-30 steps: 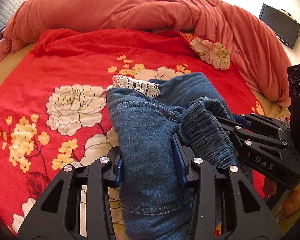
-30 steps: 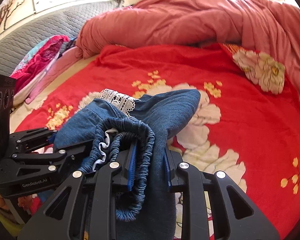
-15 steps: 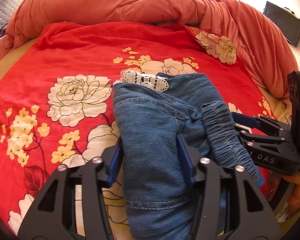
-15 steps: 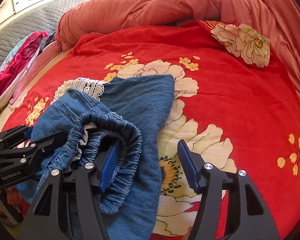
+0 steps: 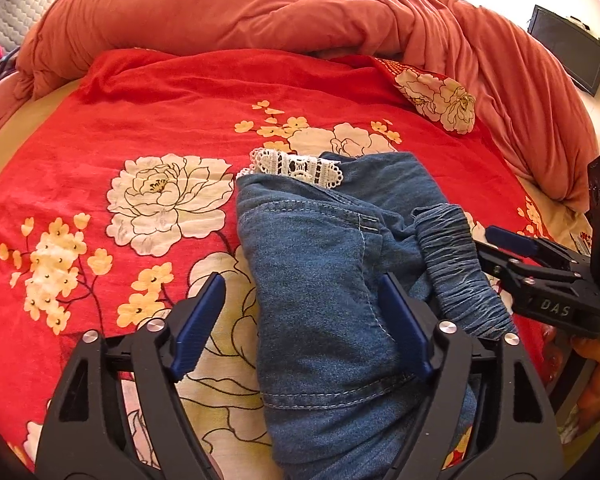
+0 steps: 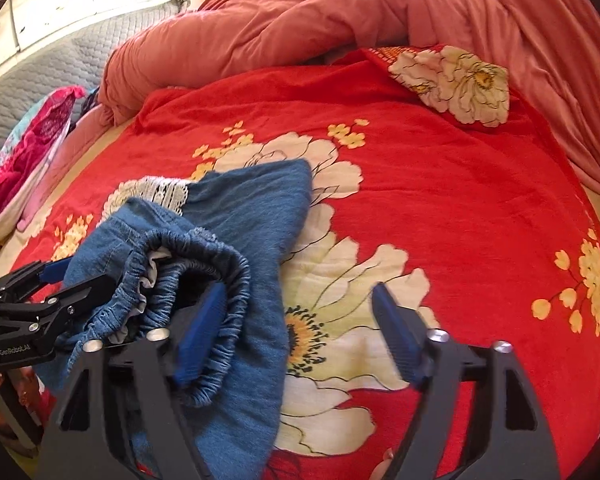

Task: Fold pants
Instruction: 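Fold the pants over once more and release both grippers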

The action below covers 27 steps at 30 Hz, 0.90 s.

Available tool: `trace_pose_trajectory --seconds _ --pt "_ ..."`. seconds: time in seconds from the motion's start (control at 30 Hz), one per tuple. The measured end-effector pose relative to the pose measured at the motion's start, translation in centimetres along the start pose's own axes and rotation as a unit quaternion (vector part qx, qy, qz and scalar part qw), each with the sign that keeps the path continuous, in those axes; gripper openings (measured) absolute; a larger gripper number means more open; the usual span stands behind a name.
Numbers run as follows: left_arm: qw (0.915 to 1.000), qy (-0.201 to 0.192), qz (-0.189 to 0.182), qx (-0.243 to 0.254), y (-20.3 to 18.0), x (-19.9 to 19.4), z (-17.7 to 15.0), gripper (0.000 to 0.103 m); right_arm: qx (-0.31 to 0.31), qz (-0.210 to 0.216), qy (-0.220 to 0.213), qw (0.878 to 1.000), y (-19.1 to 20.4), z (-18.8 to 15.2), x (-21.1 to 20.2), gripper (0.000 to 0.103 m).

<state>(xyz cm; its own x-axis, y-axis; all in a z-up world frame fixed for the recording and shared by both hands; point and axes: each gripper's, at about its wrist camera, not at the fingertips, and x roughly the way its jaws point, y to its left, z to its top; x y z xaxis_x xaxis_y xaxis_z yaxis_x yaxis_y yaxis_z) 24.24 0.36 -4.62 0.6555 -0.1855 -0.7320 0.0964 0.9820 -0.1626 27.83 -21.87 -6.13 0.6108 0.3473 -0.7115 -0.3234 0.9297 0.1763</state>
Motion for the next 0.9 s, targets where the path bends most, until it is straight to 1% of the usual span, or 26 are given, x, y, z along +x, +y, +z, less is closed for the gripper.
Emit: trace_pose_trajectory --seconds 0.07,0.2,0.23,0.27,0.4,0.47,0.63,0.77,0.9 --pt "1.0000 -0.004 -0.001 0.001 -0.1 -0.3 0.1 0.079 0.005 0.001 -0.007 1.000 -0.3 0.0 -0.4 0.077" --pt "1.0000 -0.007 0.000 0.002 0.0 -0.8 0.4 0.082 0.007 -0.005 -0.017 1.000 -0.6 0.0 -1.1 0.078" --pt "1.0000 -0.008 0.002 0.002 0.1 -0.9 0.4 0.082 0.007 -0.006 -0.020 1.000 -0.6 0.0 -1.3 0.082" --pt "1.0000 -0.009 0.002 0.002 0.1 -1.1 0.4 0.083 0.008 -0.008 -0.024 1.000 -0.6 0.0 -1.5 0.088" --pt "0.9998 -0.018 0.006 0.005 0.0 -1.8 0.7 0.088 0.009 0.002 -0.048 0.999 -0.7 0.1 -2.6 0.089" --pt "0.9997 -0.024 0.008 0.004 0.1 -2.2 0.9 0.091 0.006 0.002 -0.059 0.998 -0.5 0.1 -3.1 0.095" --pt "0.9991 -0.040 0.017 -0.001 0.3 -3.7 1.1 0.094 0.002 -0.007 -0.077 0.997 0.0 0.1 -4.2 0.097" --pt "0.9979 -0.058 0.029 0.005 0.2 -5.0 1.3 0.094 0.000 -0.013 -0.093 0.996 0.4 0.0 -5.3 0.098" --pt "0.9972 -0.069 0.030 0.006 0.2 -6.3 1.0 0.094 0.000 -0.019 -0.109 0.994 0.8 -0.1 -6.6 0.098"
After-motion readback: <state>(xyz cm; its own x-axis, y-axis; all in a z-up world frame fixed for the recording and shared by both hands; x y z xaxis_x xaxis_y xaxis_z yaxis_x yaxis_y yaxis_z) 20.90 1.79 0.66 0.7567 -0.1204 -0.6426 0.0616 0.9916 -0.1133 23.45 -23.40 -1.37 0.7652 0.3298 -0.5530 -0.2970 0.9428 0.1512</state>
